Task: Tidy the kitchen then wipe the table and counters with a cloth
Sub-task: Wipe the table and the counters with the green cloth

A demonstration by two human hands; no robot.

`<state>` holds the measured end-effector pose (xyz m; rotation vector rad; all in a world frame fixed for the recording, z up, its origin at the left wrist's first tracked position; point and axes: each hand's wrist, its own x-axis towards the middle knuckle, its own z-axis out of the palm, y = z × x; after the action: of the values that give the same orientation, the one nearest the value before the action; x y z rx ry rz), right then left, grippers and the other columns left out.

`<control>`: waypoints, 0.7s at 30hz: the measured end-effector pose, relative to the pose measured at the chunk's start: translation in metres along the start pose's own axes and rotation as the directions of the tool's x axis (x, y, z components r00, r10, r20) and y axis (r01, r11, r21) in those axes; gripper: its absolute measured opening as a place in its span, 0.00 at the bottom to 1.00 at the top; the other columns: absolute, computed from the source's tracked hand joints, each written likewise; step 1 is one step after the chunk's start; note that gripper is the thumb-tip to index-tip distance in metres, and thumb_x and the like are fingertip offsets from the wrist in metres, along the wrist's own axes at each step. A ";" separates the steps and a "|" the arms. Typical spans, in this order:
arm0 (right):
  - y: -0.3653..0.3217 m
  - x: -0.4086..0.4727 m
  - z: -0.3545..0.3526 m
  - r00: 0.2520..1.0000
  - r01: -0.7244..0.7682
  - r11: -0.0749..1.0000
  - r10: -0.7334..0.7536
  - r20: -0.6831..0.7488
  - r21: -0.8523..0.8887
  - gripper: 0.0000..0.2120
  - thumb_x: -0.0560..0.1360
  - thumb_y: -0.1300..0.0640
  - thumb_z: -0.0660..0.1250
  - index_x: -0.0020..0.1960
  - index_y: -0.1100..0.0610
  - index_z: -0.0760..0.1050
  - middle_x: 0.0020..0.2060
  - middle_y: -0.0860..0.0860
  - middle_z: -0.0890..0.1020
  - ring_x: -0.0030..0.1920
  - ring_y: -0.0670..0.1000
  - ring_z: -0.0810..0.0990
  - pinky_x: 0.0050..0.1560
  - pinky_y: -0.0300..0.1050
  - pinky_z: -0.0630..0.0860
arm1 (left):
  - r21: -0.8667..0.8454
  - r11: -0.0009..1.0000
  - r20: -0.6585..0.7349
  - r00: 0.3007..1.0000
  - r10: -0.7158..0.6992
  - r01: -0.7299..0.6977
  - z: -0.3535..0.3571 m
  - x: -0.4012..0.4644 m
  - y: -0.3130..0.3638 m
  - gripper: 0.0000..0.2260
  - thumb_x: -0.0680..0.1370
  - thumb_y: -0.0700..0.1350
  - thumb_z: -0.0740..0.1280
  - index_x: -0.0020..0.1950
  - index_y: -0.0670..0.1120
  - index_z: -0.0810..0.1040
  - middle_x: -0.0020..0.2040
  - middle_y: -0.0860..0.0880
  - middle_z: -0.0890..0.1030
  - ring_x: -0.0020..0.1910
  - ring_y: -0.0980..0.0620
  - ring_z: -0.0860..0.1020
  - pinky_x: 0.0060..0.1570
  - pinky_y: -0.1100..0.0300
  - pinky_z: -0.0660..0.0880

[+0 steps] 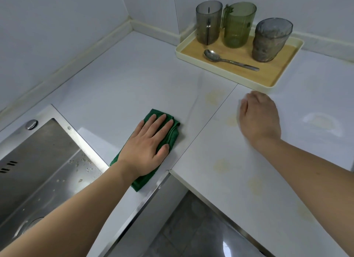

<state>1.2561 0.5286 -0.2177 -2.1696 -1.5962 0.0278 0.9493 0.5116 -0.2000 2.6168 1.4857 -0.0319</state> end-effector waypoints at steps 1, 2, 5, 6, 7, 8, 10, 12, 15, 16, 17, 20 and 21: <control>0.001 0.002 0.001 1.000 0.003 1.000 -0.003 -0.001 0.003 0.25 0.79 0.51 0.44 0.53 0.64 0.75 0.54 0.60 0.77 0.57 0.60 0.74 0.62 0.54 0.69 | -0.002 1.000 -0.003 1.000 0.003 -0.003 0.000 0.006 0.000 0.29 0.78 0.59 0.44 0.79 0.58 0.46 0.80 0.54 0.48 0.78 0.53 0.43 0.76 0.54 0.39; 0.002 0.002 0.001 1.000 0.002 1.000 -0.002 -0.004 0.010 0.24 0.79 0.51 0.45 0.54 0.64 0.75 0.54 0.59 0.77 0.57 0.60 0.73 0.63 0.53 0.68 | -0.005 1.000 -0.004 1.000 0.007 -0.007 0.000 0.012 0.000 0.29 0.78 0.59 0.44 0.79 0.58 0.47 0.80 0.54 0.48 0.78 0.53 0.43 0.76 0.54 0.39; 0.005 0.004 0.005 1.000 0.004 1.000 -0.003 -0.017 0.024 0.20 0.80 0.52 0.49 0.55 0.63 0.75 0.56 0.59 0.77 0.59 0.59 0.73 0.64 0.53 0.66 | -0.010 1.000 -0.015 1.000 0.019 -0.019 -0.001 0.034 0.000 0.29 0.77 0.59 0.44 0.79 0.58 0.48 0.80 0.54 0.49 0.78 0.52 0.45 0.76 0.53 0.41; 0.007 0.006 0.006 1.000 0.004 1.000 -0.003 -0.021 0.030 0.19 0.80 0.53 0.50 0.55 0.63 0.75 0.56 0.59 0.76 0.59 0.59 0.73 0.64 0.52 0.66 | -0.012 1.000 -0.014 1.000 0.020 -0.020 -0.001 0.044 0.000 0.29 0.77 0.59 0.44 0.79 0.58 0.47 0.80 0.54 0.49 0.78 0.52 0.44 0.76 0.54 0.40; 0.007 0.006 0.006 1.000 0.003 0.999 -0.002 -0.025 0.036 0.19 0.80 0.53 0.50 0.55 0.63 0.75 0.57 0.59 0.76 0.59 0.60 0.72 0.64 0.53 0.66 | -0.013 1.000 -0.015 1.000 0.018 -0.019 -0.002 0.053 0.000 0.29 0.77 0.60 0.44 0.79 0.58 0.47 0.80 0.54 0.49 0.78 0.52 0.44 0.76 0.54 0.39; 0.006 0.006 0.006 1.000 0.002 0.999 -0.001 -0.027 0.038 0.20 0.80 0.53 0.49 0.56 0.63 0.75 0.57 0.59 0.76 0.59 0.60 0.72 0.64 0.53 0.66 | -0.014 1.000 -0.016 1.000 0.016 -0.016 -0.004 0.061 0.000 0.29 0.76 0.60 0.43 0.79 0.58 0.47 0.80 0.54 0.49 0.78 0.53 0.44 0.75 0.55 0.39; 0.005 0.006 0.006 0.999 0.002 0.999 -0.001 -0.036 0.036 0.22 0.79 0.52 0.48 0.56 0.63 0.75 0.57 0.59 0.76 0.59 0.60 0.73 0.64 0.52 0.66 | -0.007 1.000 -0.015 1.000 0.018 -0.018 -0.005 0.082 -0.001 0.30 0.76 0.60 0.43 0.79 0.58 0.47 0.80 0.54 0.49 0.78 0.53 0.44 0.75 0.56 0.38; 0.006 0.006 0.007 0.999 0.005 0.999 -0.004 -0.040 0.033 0.21 0.79 0.53 0.48 0.57 0.63 0.75 0.57 0.59 0.76 0.58 0.61 0.73 0.63 0.53 0.66 | 0.011 1.000 -0.013 1.000 0.028 -0.028 -0.007 0.105 -0.003 0.31 0.76 0.61 0.42 0.79 0.58 0.47 0.80 0.54 0.49 0.78 0.52 0.45 0.75 0.55 0.39; 0.007 0.006 0.008 0.998 0.012 0.999 -0.010 -0.061 0.036 0.18 0.79 0.55 0.51 0.57 0.64 0.75 0.56 0.60 0.76 0.57 0.61 0.73 0.62 0.54 0.67 | 0.031 0.999 -0.016 0.999 0.035 -0.035 -0.007 0.138 -0.006 0.31 0.76 0.61 0.42 0.79 0.58 0.48 0.80 0.53 0.50 0.78 0.51 0.46 0.76 0.53 0.42; 0.007 0.006 0.009 0.997 0.016 0.999 -0.014 -0.075 0.031 0.17 0.80 0.56 0.52 0.57 0.64 0.75 0.56 0.60 0.76 0.57 0.61 0.74 0.62 0.54 0.68 | 0.039 0.999 -0.021 0.999 0.036 -0.035 -0.007 0.148 -0.006 0.30 0.76 0.61 0.42 0.79 0.58 0.48 0.80 0.53 0.50 0.78 0.51 0.46 0.76 0.52 0.43; 0.008 0.007 0.009 0.996 0.018 1.000 -0.016 -0.083 0.026 0.15 0.80 0.57 0.54 0.57 0.64 0.75 0.55 0.59 0.76 0.57 0.61 0.74 0.62 0.54 0.68 | 0.050 0.998 -0.023 0.999 0.038 -0.037 -0.007 0.159 -0.006 0.30 0.76 0.61 0.43 0.79 0.58 0.48 0.80 0.53 0.50 0.78 0.51 0.47 0.76 0.52 0.43; 0.011 0.009 0.012 0.998 0.012 1.000 -0.011 -0.058 0.022 0.12 0.81 0.59 0.56 0.57 0.63 0.75 0.56 0.59 0.76 0.57 0.60 0.73 0.62 0.54 0.67 | 0.065 0.997 -0.027 0.999 0.035 -0.033 -0.008 0.185 -0.005 0.29 0.77 0.59 0.45 0.79 0.57 0.48 0.80 0.52 0.51 0.78 0.50 0.48 0.76 0.50 0.46; 0.011 0.009 0.012 0.999 0.013 1.000 -0.012 -0.052 0.019 0.12 0.81 0.59 0.56 0.57 0.63 0.75 0.56 0.59 0.76 0.58 0.60 0.72 0.63 0.54 0.67 | 0.063 0.997 -0.027 0.999 0.036 -0.034 -0.009 0.192 -0.004 0.29 0.77 0.59 0.45 0.79 0.57 0.49 0.80 0.52 0.51 0.78 0.50 0.48 0.76 0.50 0.46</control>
<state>1.2661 0.5385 -0.2307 -2.1283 -1.5744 -0.0172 1.0444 0.6781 -0.2078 2.7027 1.4707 -0.0385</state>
